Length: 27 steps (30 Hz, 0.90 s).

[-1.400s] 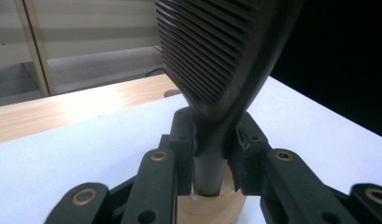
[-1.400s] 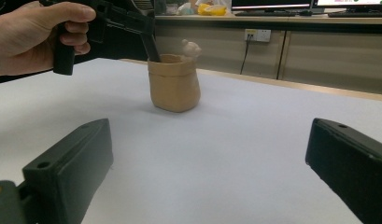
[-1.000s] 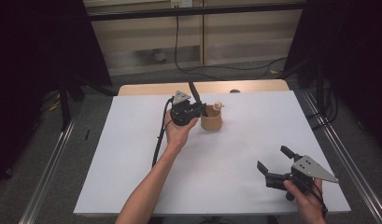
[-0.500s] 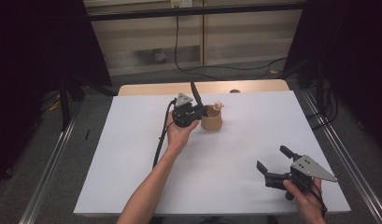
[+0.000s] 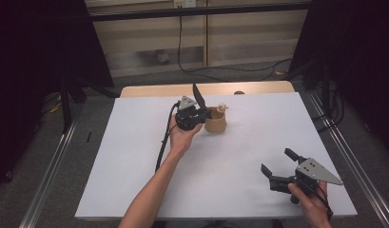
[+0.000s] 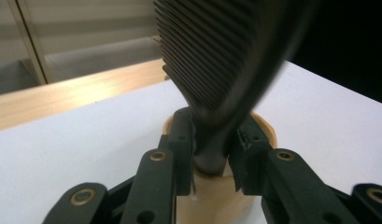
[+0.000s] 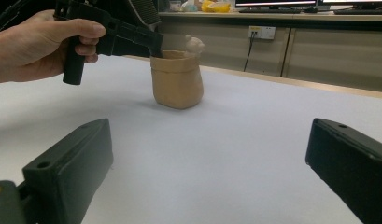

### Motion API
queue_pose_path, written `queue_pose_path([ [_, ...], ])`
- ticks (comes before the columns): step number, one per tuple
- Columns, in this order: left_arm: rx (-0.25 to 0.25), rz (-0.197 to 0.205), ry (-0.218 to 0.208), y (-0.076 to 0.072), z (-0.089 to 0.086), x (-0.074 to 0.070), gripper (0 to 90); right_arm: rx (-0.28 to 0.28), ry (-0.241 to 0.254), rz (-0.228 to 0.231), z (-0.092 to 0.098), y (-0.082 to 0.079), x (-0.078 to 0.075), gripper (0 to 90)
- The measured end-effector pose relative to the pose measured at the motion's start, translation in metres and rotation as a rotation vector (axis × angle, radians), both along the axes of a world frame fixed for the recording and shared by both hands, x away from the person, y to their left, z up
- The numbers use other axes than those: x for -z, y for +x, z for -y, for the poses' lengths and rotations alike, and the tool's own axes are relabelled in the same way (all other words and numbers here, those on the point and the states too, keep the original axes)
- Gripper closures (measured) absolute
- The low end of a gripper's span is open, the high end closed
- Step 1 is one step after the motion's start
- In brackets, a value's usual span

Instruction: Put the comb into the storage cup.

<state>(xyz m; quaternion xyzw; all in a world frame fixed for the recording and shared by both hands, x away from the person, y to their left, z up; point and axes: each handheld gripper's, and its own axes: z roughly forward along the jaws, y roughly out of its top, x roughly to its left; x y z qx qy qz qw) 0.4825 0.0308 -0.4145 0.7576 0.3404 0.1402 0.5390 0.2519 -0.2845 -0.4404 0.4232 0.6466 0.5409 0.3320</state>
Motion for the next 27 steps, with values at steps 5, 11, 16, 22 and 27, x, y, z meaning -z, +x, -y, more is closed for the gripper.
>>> queue_pose_path([
  [5, -0.003, -0.008, 0.0, 0.0, -0.001, 0.001, 71.2, -0.008, -0.001, -0.002, -0.001, 0.0, 0.0, 0.1],
  [11, -0.017, 0.0, -0.004, -0.002, -0.006, 0.003, 61.4, -0.007, -0.001, -0.005, -0.001, 0.0, 0.0, 0.0],
  [16, -0.022, -0.001, -0.019, -0.002, -0.011, 0.004, 46.5, -0.007, -0.002, -0.004, -0.001, 0.0, 0.0, 0.0],
  [22, -0.038, -0.003, -0.03, -0.002, -0.014, 0.004, 28.7, -0.007, -0.002, -0.004, -0.001, 0.0, 0.001, 0.1],
  [27, -0.051, 0.001, -0.032, -0.002, -0.017, 0.004, 15.4, -0.006, -0.004, -0.004, 0.0, 0.0, 0.0, 0.1],
])
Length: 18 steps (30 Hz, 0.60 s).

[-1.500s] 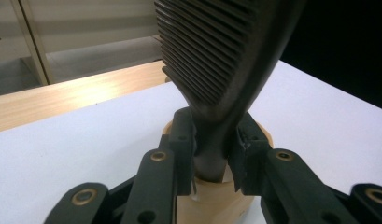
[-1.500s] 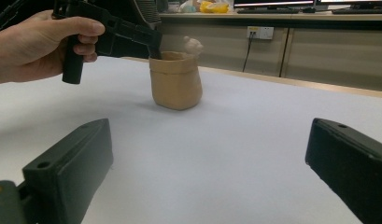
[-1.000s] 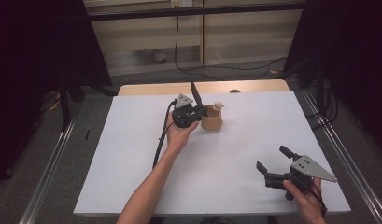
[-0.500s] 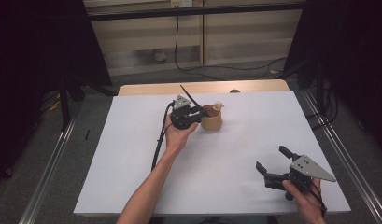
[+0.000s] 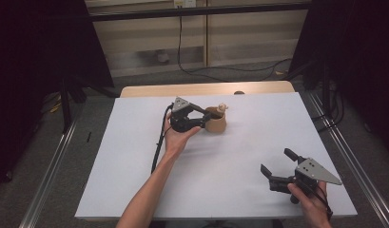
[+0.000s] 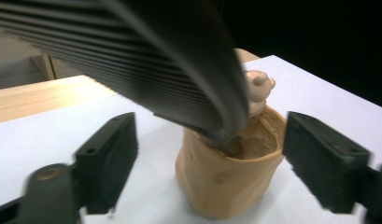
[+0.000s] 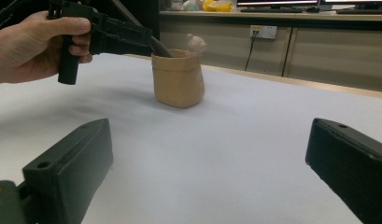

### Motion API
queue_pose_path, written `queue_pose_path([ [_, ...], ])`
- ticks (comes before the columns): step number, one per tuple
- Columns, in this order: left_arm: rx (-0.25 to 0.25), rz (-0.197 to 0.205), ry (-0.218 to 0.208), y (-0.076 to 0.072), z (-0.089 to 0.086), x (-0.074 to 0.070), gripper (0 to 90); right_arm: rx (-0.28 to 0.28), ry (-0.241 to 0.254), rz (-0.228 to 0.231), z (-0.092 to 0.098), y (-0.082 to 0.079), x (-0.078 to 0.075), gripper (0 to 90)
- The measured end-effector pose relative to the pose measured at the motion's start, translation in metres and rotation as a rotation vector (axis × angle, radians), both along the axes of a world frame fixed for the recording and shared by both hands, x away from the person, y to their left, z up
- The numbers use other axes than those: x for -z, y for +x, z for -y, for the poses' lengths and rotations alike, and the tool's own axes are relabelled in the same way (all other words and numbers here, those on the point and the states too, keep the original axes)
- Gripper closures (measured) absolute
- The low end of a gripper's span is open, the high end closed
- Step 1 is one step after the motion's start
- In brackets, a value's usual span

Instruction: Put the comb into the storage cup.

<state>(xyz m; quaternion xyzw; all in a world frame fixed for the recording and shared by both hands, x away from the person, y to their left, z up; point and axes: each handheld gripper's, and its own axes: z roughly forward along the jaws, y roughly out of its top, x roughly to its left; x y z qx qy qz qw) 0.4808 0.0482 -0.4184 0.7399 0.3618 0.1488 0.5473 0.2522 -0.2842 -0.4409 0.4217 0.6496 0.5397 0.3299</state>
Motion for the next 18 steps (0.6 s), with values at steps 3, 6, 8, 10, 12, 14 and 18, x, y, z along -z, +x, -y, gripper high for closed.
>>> queue_pose_path([
  [3, 0.002, 0.005, -0.005, 0.0, -0.003, -0.001, 7.6, -0.001, 0.0, 0.001, 0.0, 0.0, 0.0, 0.1],
  [6, 0.01, 0.029, 0.003, -0.002, -0.005, -0.001, 4.6, -0.001, 0.002, 0.001, -0.001, 0.0, 0.0, 0.1],
  [8, 0.006, 0.036, 0.01, -0.003, -0.007, -0.001, 4.3, 0.0, 0.001, 0.001, -0.001, 0.0, 0.0, 0.1],
  [10, 0.004, 0.031, -0.001, -0.005, -0.009, -0.001, 4.3, 0.0, 0.0, 0.001, -0.001, 0.0, 0.0, 0.1],
  [12, -0.004, 0.039, -0.005, -0.006, -0.012, -0.001, 3.9, 0.0, 0.0, 0.003, -0.001, 0.0, 0.0, 0.1],
  [14, -0.002, 0.049, -0.008, -0.008, -0.014, -0.002, 3.8, 0.001, -0.001, 0.004, -0.001, 0.0, 0.0, 0.1],
  [18, -0.023, 0.074, 0.001, -0.011, -0.019, -0.004, 4.5, 0.001, 0.0, 0.002, 0.0, 0.0, 0.0, 0.1],
])
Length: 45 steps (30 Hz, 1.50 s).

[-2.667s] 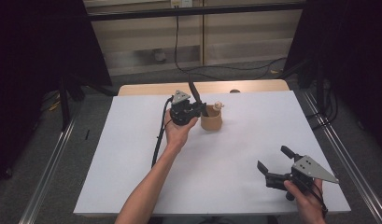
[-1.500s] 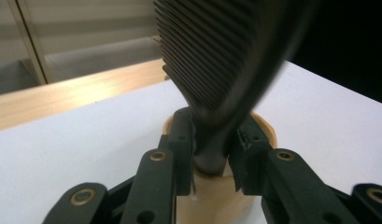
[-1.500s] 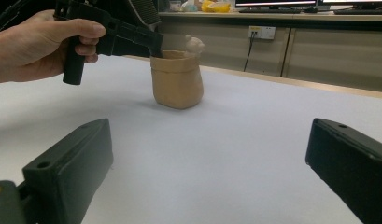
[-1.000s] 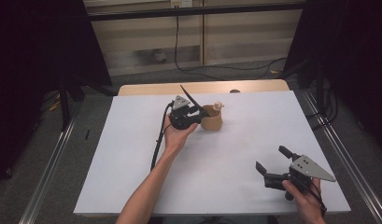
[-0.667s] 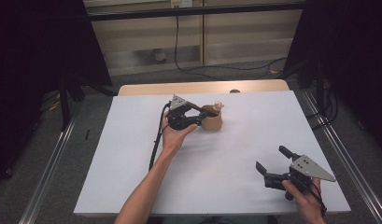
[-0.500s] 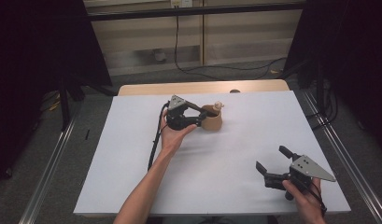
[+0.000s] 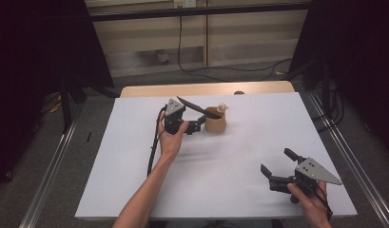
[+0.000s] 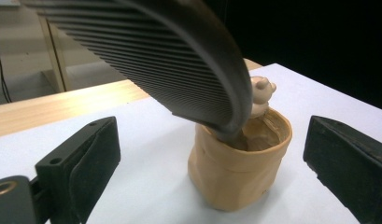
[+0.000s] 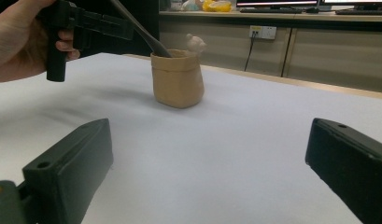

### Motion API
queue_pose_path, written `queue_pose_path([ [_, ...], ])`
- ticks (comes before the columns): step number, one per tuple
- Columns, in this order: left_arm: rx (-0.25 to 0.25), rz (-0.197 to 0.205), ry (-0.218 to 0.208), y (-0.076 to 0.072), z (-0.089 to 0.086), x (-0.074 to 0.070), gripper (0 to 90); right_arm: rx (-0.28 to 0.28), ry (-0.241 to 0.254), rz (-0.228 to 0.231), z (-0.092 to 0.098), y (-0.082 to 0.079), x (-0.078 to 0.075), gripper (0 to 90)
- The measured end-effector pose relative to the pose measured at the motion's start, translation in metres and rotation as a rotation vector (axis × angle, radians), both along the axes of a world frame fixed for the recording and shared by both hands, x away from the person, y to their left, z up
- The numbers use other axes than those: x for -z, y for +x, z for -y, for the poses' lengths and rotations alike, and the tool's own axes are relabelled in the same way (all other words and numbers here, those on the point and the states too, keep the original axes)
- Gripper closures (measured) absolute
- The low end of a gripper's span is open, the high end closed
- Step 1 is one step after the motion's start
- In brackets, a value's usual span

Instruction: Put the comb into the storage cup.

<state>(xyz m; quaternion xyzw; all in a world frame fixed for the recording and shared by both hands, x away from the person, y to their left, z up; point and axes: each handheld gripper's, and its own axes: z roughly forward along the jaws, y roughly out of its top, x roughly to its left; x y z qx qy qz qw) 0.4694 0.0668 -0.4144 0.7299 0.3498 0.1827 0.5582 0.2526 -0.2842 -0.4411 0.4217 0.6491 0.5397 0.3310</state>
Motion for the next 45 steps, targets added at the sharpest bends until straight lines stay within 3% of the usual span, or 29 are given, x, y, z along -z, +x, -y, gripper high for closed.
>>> queue_pose_path([
  [5, -0.03, 0.026, -0.025, -0.001, -0.008, -0.003, 5.3, 0.001, 0.0, 0.001, 0.001, 0.0, 0.001, 0.1],
  [8, -0.044, 0.031, -0.01, -0.003, -0.01, -0.005, 5.3, 0.002, 0.001, 0.0, 0.002, 0.0, 0.001, 0.1],
  [11, -0.037, 0.066, -0.002, -0.007, -0.01, -0.005, 6.1, 0.002, 0.003, 0.001, 0.002, 0.001, 0.001, 0.1],
  [13, -0.03, 0.068, -0.028, -0.009, -0.012, -0.005, 6.0, 0.003, 0.002, 0.0, 0.002, 0.0, 0.001, 0.1],
  [15, -0.038, 0.092, -0.013, -0.01, -0.014, -0.007, 5.9, 0.004, 0.002, 0.0, 0.002, 0.001, 0.001, 0.1],
  [20, -0.035, 0.099, -0.039, -0.018, -0.021, -0.01, 4.5, 0.009, -0.003, 0.006, 0.003, -0.001, 0.0, 0.1],
  [26, -0.036, 0.11, 0.0, -0.028, -0.03, -0.014, 2.9, 0.014, -0.003, 0.005, 0.002, -0.001, 0.0, 0.1],
  [28, -0.02, 0.121, -0.043, -0.032, -0.033, -0.014, 2.8, 0.014, -0.004, 0.007, 0.001, -0.001, -0.001, 0.1],
  [29, -0.026, 0.132, -0.037, -0.034, -0.034, -0.015, 2.2, 0.011, -0.005, 0.007, 0.001, -0.002, -0.001, 0.1],
  [38, -0.014, 0.128, -0.075, -0.048, -0.043, -0.017, 3.1, 0.012, -0.008, 0.009, -0.001, -0.001, -0.001, 0.1],
  [41, 0.0, 0.121, -0.066, -0.053, -0.046, -0.017, 3.4, 0.014, -0.009, 0.009, -0.001, -0.001, -0.001, 0.1],
  [45, -0.018, 0.122, -0.067, -0.06, -0.053, -0.013, 3.7, 0.016, -0.01, 0.009, -0.001, -0.002, -0.001, 0.1],
])
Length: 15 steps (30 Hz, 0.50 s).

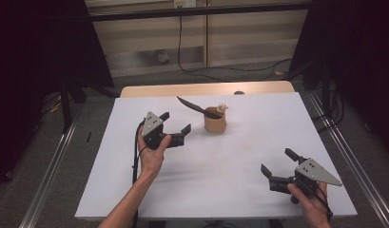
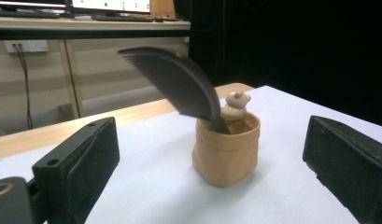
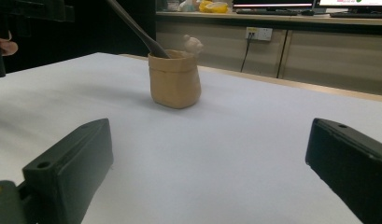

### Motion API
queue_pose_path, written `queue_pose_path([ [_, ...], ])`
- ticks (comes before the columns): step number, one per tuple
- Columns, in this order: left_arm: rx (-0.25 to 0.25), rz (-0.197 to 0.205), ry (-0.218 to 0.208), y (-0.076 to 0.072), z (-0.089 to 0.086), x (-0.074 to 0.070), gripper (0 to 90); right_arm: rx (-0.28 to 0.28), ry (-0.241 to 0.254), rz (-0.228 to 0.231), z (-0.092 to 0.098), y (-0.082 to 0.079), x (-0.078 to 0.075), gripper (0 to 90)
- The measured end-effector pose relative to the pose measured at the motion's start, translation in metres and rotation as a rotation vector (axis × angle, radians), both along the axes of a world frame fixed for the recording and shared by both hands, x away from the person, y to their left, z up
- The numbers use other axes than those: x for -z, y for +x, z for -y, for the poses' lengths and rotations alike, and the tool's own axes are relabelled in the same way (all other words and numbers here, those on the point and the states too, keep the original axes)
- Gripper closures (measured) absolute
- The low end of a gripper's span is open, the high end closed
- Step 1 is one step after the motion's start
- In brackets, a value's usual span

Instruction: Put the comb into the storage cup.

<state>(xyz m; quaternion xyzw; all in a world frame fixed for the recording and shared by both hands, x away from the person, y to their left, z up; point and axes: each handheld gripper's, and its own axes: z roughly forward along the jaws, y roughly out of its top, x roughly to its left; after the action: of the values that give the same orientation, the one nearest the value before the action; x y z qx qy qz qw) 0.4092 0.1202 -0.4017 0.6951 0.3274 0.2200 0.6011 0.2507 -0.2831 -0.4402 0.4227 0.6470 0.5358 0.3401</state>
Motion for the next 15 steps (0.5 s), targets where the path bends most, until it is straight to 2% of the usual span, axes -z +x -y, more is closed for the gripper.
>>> queue_pose_path([
  [9, -0.031, 0.041, 0.004, -0.019, -0.018, -0.002, 3.7, 0.017, 0.001, 0.009, 0.002, 0.0, -0.001, 0.2],
  [11, -0.024, 0.043, -0.022, -0.022, -0.022, 0.002, 3.7, 0.021, 0.004, 0.011, 0.003, 0.0, -0.001, 0.2],
  [14, -0.049, 0.047, 0.005, -0.025, -0.027, 0.005, 3.7, 0.027, 0.005, 0.009, 0.004, 0.0, -0.001, 0.2],
  [15, -0.053, 0.044, -0.004, -0.026, -0.029, 0.005, 3.7, 0.027, 0.006, 0.009, 0.004, 0.0, -0.001, 0.2],
])
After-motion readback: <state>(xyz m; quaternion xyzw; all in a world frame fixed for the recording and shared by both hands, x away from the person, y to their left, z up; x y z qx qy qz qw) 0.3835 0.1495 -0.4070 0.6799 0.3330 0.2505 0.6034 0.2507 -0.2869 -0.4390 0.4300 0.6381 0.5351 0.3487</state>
